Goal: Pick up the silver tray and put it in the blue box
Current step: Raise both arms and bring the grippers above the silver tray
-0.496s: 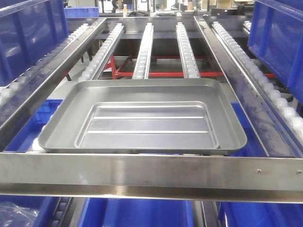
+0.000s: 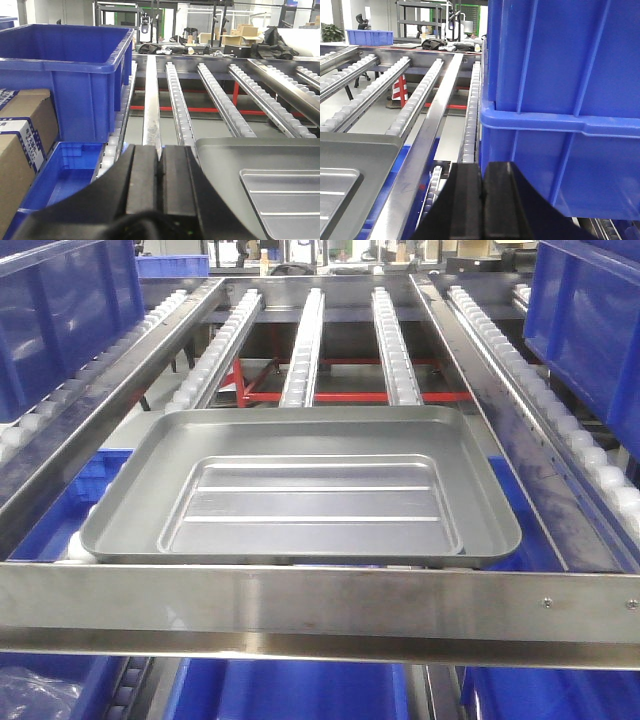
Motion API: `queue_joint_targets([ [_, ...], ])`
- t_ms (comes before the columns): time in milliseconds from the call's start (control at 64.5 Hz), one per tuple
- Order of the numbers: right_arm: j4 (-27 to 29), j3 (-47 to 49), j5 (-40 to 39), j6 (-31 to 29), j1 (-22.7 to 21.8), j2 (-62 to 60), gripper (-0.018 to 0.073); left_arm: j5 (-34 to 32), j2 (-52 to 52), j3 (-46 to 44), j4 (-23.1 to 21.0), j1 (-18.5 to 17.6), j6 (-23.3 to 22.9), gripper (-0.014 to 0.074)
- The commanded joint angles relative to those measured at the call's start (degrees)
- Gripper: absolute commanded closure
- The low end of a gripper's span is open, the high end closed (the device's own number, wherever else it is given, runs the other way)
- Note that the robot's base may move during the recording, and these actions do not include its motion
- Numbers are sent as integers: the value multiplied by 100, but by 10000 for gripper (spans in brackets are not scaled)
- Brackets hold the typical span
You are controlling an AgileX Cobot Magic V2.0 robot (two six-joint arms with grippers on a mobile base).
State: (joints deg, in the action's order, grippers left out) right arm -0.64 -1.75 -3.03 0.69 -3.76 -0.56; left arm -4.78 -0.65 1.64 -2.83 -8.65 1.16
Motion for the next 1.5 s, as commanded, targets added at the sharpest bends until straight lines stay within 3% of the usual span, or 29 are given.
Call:
queue_joint_targets([
  [0, 7, -15, -505, 6, 8, -119, 510, -471, -94, -14, -29, -19, -59, 700],
  [217, 7, 55, -537, 6, 14, -119, 510, -517, -94, -41, 10, -19, -49, 700],
  [295, 7, 633, 222, 6, 70, -80, 510, -504, -90, -323, 62, -19, -49, 700],
  [372, 7, 1436, 1383, 6, 75, 119, 510, 287, 8, -1017, 116, -19, -49, 700],
  [512, 7, 2779, 3350, -69, 75, 1079, 510, 2354, 712, -2356, 29, -19, -49, 700],
  [636, 64, 3484, 4342, -336, 75, 2220, 510, 4022, 1806, -3241, 21, -19, 301, 700],
  [729, 203, 3767, 4900, -330, 75, 3039, 510, 4620, 2702, -3577, -61, -19, 315, 700],
  [899, 725, 3821, 5301, -323, 75, 3845, 510, 4604, 3860, -3630, -1139, -19, 315, 700],
  [1039, 1250, 3823, 5173, -307, 102, 4304, 508, 4217, 4708, -3651, -1809, -19, 315, 700],
  [1086, 1486, 3851, 5157, -287, 167, 4459, 499, 4277, 4975, -3758, -2209, -33, 369, 700],
  [1132, 1686, 3906, 5141, -134, 306, 4621, 499, 4487, 5196, -3941, -2592, -162, 694, 699],
  [1194, 1684, 4014, 5043, 213, 593, 4837, 498, 4624, 5457, -4215, -2758, -552, 895, 693],
  [1241, 1532, 4065, 4905, 486, 782, 4990, 498, 4497, 5613, -4338, -2675, -881, 801, 693],
  [1272, 1382, 4102, 4796, 722, 938, 5108, 498, 4357, 5729, -4430, -2449, -1098, 504, 693],
  [1396, 426, 4272, 4408, 1980, 1613, 5679, 498, 4036, 6333, -4803, -598, -1776, -1786, 693],
  [1442, 107, 4345, 4295, 2314, 1835, 5963, 498, 4036, 6602, -4951, -71, -1998, -2300, 692],
  [1489, -95, 4460, 4218, 2541, 2050, 6249, 498, 4036, 6934, -5104, 232, -2142, -2532, 692],
])
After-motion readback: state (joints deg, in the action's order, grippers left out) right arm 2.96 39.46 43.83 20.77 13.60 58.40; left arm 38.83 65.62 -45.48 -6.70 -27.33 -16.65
